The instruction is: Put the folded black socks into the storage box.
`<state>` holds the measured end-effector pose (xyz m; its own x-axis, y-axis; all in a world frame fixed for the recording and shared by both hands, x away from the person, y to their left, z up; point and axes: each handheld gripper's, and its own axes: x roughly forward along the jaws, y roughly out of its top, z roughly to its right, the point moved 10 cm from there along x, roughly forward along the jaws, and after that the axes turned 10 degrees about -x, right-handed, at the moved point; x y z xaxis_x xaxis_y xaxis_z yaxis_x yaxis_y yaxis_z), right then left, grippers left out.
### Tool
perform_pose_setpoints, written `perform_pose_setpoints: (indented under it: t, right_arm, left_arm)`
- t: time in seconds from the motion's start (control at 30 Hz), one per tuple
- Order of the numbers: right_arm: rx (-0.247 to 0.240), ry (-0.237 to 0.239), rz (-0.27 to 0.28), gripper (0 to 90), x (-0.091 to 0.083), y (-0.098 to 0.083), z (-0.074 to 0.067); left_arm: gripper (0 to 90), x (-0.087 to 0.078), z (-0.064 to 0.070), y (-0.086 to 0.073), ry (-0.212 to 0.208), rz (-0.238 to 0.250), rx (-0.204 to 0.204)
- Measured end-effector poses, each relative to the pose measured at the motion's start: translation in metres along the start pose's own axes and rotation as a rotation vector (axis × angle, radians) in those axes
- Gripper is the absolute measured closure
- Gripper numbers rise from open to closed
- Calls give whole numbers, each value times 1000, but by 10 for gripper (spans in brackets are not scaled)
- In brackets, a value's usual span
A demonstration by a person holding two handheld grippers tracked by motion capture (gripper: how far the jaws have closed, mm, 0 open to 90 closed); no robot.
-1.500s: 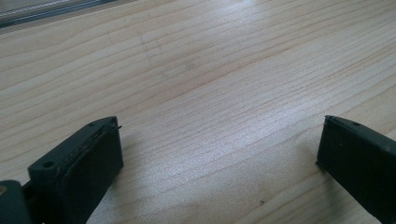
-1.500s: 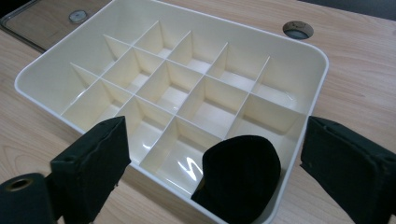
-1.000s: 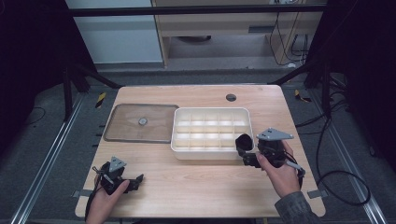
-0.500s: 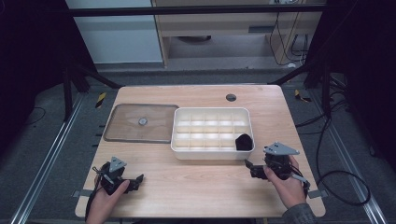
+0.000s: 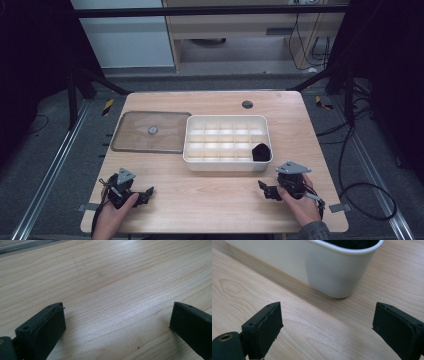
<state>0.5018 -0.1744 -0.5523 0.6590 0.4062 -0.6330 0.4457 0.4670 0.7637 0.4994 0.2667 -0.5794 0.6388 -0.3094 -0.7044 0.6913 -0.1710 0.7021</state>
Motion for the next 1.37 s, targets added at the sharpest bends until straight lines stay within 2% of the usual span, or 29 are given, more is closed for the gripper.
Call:
perform_pose_setpoints:
  t: [0.07, 0.17, 0.27, 0.4, 0.43, 0.63, 0.93, 1.13, 1.23, 1.37]
  right_arm:
    - [5, -5, 2, 97, 1, -2, -2]
    - [4, 18, -11, 84, 5, -6, -9]
    - [36, 40, -8, 66, 8, -5, -15]
    - [22, 30, -24, 63, 14, -6, -17]
    - [35, 27, -28, 60, 16, -6, -18]
    - [39, 10, -41, 57, 24, -5, -20]
    - [31, -41, -73, 51, 31, -9, -16]
    - [35, -42, -78, 37, 29, -12, -15]
    - [43, -60, -79, 37, 21, -20, -7]
    - [80, -90, -83, 35, 12, -30, 9]
  left_arm:
    - [0, 0, 0, 0, 0, 0, 0]
    - [0, 0, 0, 0, 0, 1, -1]
    - [0, 0, 0, 0, 0, 0, -1]
    - [0, 0, 0, 0, 0, 0, 0]
    - [0, 0, 0, 0, 0, 0, 0]
    - [0, 0, 0, 0, 0, 0, 0]
    - [0, 0, 0, 0, 0, 0, 0]
    - [0, 0, 0, 0, 3, 1, -2]
    - [0, 1, 0, 1, 9, 2, -9]
    - [0, 3, 0, 3, 4, 3, -5]
